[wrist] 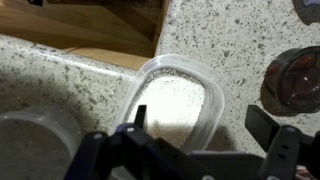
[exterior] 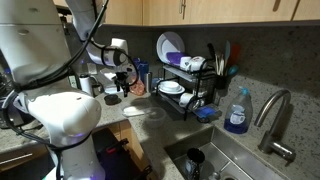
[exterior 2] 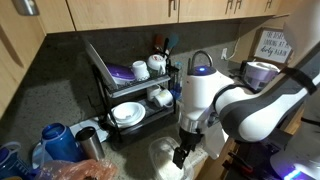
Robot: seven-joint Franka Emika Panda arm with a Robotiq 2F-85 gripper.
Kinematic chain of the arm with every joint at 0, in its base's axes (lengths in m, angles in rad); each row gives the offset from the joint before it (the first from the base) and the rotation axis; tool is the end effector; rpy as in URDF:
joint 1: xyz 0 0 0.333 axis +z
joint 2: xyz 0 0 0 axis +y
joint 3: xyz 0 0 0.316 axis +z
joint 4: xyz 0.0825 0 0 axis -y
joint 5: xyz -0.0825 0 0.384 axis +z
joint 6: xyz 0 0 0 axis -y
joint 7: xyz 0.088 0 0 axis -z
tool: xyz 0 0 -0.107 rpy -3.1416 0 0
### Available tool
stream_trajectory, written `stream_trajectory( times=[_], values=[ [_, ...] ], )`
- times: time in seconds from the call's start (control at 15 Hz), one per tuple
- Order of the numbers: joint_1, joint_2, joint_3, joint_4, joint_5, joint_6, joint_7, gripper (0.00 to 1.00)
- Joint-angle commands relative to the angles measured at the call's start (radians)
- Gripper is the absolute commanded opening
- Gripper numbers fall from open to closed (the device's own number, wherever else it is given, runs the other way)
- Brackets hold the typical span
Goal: Pour the contents from the left bowl to the right bowl
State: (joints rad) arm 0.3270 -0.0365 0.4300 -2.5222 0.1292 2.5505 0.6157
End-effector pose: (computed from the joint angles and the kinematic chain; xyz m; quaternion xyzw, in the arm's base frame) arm 0.3397 0.3176 0.2951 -0.9989 -0.0182 -0.0050 0.0429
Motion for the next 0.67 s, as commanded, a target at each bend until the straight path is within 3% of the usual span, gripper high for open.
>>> stream_trajectory(
  times=[0.0, 0.33, 0.6],
  values=[
    [0.017, 0.105, -0.016, 0.057, -0.062, 0.06, 0.132, 1.0],
    [0.053, 0.226, -0.101, 0.153, -0.238, 0.038, 0.36, 1.0],
    [0.075, 0.318, -0.166, 0.258, -0.236, 0.024, 0.428, 1.0]
  ],
)
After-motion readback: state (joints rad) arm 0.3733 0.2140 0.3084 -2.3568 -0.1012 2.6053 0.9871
